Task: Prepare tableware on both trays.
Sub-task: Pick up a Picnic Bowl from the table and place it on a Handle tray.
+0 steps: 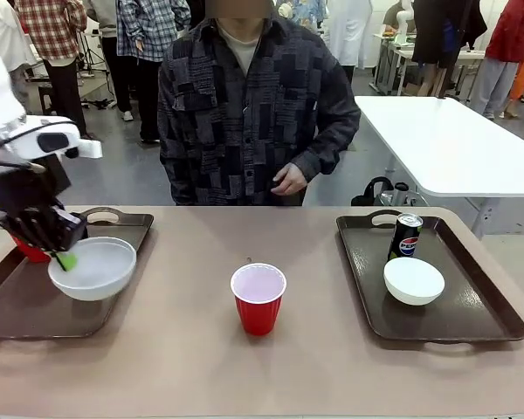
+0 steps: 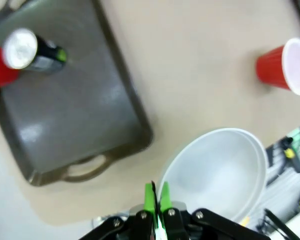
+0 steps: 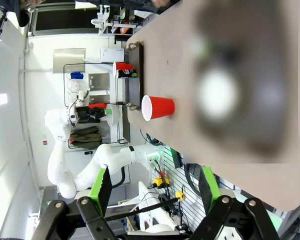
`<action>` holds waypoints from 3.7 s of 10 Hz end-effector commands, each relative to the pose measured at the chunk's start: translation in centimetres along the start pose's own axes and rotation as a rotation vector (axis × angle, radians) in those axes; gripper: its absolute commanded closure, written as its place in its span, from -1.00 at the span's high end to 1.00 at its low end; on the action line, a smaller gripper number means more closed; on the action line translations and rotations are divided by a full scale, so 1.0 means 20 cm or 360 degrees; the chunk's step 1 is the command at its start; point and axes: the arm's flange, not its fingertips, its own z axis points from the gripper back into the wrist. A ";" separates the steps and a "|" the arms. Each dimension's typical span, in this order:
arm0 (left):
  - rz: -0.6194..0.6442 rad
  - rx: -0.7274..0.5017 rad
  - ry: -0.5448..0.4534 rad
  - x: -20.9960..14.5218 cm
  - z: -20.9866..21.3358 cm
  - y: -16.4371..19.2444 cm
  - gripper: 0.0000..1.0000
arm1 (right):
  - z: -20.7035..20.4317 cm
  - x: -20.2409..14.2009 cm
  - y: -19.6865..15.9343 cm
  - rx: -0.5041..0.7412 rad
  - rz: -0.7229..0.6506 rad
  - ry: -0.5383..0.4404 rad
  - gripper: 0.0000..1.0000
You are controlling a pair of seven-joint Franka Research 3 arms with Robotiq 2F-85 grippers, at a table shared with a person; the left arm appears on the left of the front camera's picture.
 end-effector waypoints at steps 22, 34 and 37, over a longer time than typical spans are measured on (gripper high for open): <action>0.0025 0.0069 0.0019 0.01 -0.32 0.66 -0.91 | -0.01 -0.01 0.01 -0.0010 -0.0011 -0.0001 0.82; 0.0202 0.0093 -0.0064 0.11 -0.75 0.72 -0.91 | -0.01 -0.01 0.01 -0.0010 -0.0011 -0.0001 0.82; 0.0213 0.0084 -0.0029 0.11 -0.74 0.72 0.14 | -0.01 -0.01 0.01 -0.0010 -0.0011 -0.0001 0.82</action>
